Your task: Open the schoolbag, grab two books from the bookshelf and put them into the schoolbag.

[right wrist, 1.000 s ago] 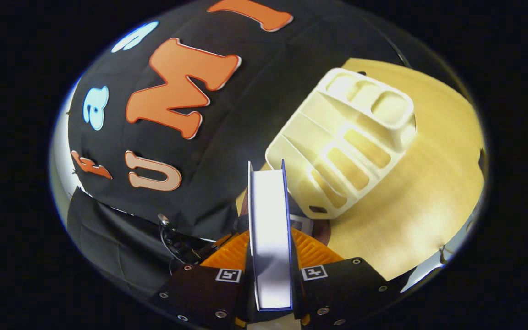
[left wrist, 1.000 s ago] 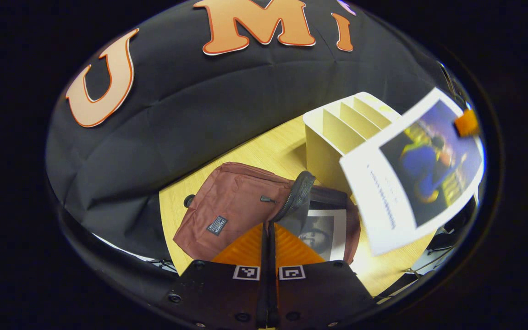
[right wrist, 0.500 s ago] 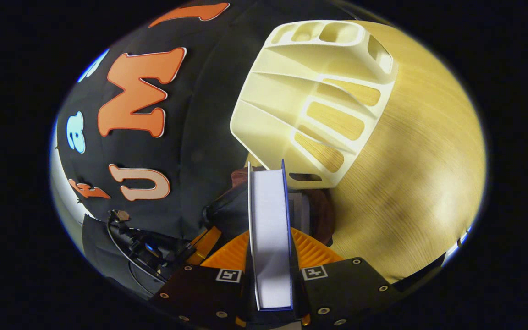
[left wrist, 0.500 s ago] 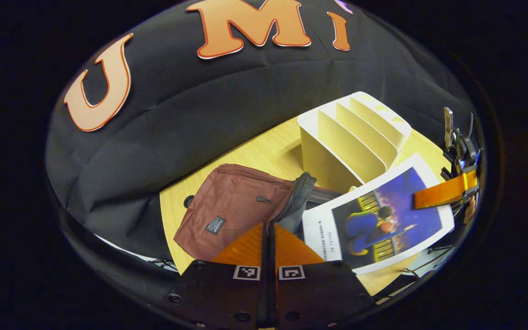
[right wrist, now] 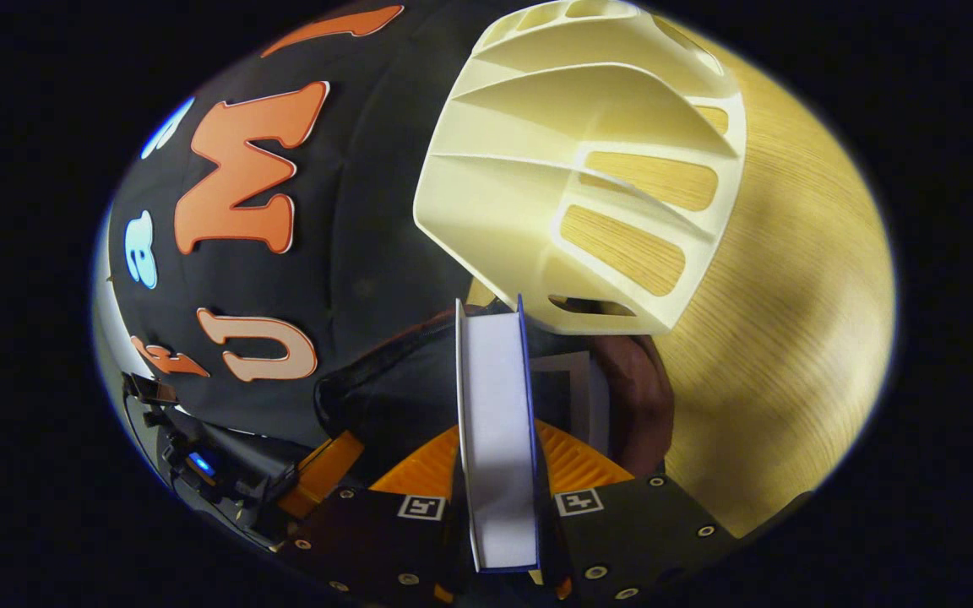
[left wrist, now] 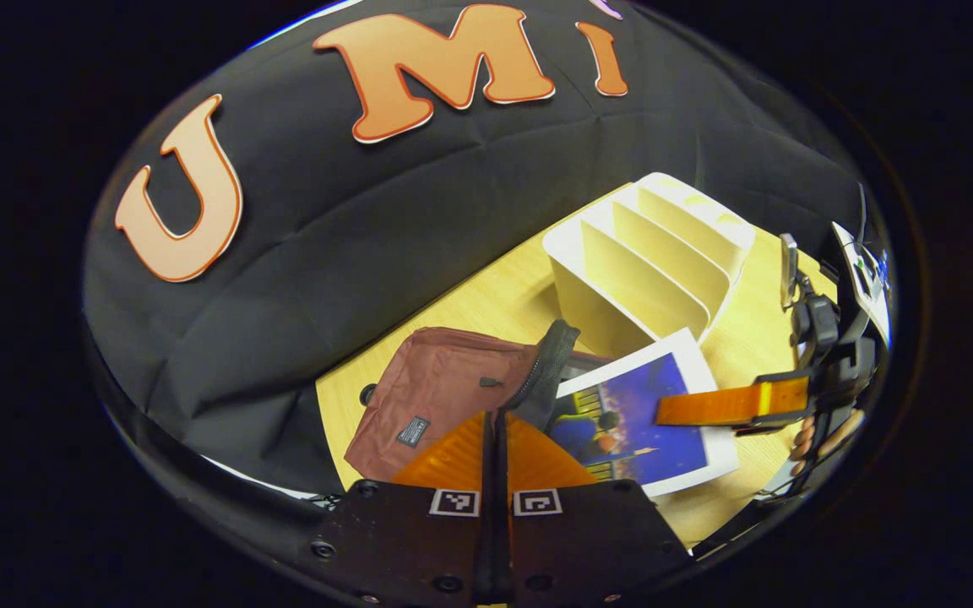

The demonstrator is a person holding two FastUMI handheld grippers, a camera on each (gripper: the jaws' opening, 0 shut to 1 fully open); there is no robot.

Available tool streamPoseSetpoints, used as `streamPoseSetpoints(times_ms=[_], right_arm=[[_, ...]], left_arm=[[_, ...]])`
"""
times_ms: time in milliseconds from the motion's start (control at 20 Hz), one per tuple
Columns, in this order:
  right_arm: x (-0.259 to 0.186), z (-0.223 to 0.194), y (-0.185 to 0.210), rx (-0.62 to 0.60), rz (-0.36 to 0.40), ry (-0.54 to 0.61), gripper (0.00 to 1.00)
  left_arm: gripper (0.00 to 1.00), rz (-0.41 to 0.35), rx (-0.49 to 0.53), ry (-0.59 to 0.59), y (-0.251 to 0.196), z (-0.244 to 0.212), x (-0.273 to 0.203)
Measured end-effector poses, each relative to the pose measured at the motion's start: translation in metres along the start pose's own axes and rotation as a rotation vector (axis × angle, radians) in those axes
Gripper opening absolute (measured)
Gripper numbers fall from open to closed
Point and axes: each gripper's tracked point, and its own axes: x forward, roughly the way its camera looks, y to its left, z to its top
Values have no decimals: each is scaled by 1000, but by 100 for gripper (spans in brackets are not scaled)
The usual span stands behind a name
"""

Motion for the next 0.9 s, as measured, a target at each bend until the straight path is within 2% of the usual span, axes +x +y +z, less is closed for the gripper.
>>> streamPoseSetpoints(times_ms=[150, 200, 250, 550, 700, 750, 850, 900], right_arm=[[19, -8, 2, 34, 24, -26, 33], [27, -9, 4, 47, 30, -29, 32], [34, -9, 6, 53, 31, -34, 33], [65, -21, 5, 52, -4, -38, 33], [68, -32, -7, 53, -87, -6, 38], [67, -38, -17, 47, -137, 15, 45], [66, -48, -25, 47, -187, 69, 56], [62, -52, -30, 29, -219, 98, 58]], left_arm=[[1, -1, 42, -23, -10, 10, -4], [10, -7, 42, -24, -13, 11, -4], [1, -14, 37, -26, -18, 11, -7], [1, -54, 25, -26, -31, 8, -9], [1, -74, 21, -17, -38, 6, -7], [1, -73, 12, -13, -37, 4, -7], [1, -70, -17, -12, -35, 2, -6], [1, -62, -21, -16, -33, 2, -6]])
